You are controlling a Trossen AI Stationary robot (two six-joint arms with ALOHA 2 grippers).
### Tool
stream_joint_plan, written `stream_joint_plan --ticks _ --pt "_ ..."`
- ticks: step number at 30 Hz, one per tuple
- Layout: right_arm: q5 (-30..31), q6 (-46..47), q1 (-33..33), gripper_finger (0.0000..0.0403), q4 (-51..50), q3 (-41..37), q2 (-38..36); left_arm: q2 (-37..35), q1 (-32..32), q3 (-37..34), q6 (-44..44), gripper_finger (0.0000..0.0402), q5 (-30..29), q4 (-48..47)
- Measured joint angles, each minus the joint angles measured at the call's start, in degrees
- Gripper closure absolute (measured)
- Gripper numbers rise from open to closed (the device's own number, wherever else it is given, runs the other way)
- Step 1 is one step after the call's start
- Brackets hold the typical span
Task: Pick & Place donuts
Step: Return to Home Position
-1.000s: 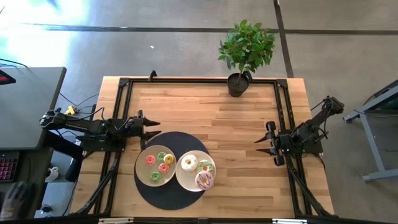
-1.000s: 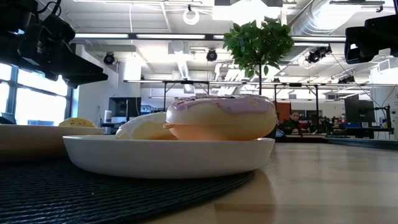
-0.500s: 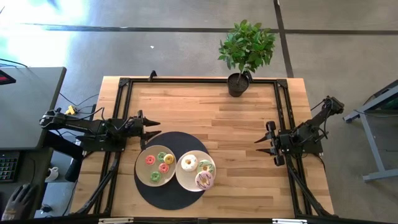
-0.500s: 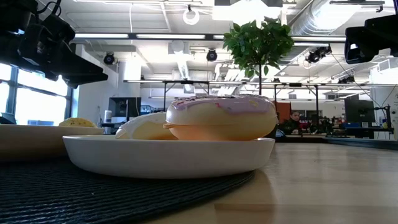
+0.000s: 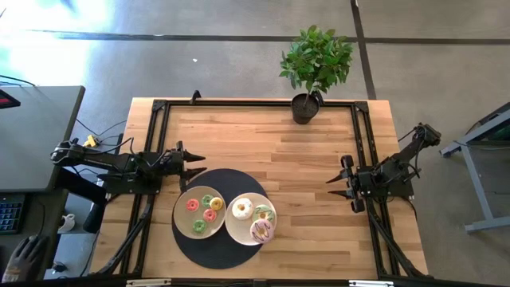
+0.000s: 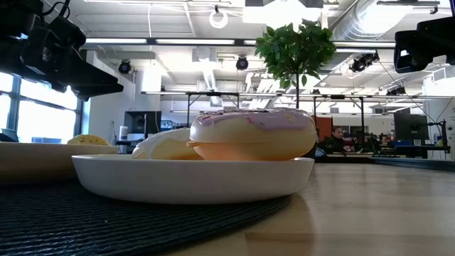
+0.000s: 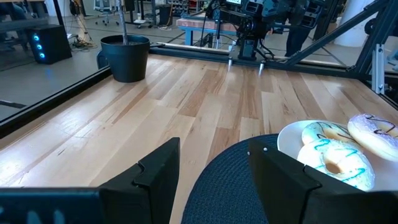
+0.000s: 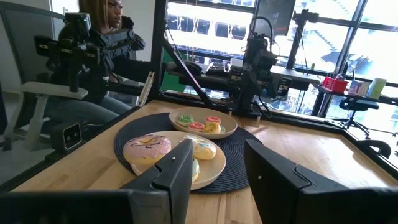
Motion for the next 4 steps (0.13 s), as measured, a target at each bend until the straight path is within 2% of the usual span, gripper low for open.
stream_joint_plan --ticks 4 --pt "0.0 -0.04 0.0 0.0262 0.02 0.0 0.0 0.01 0.01 0.0 -0.01 0.0213 -0.02 0.0"
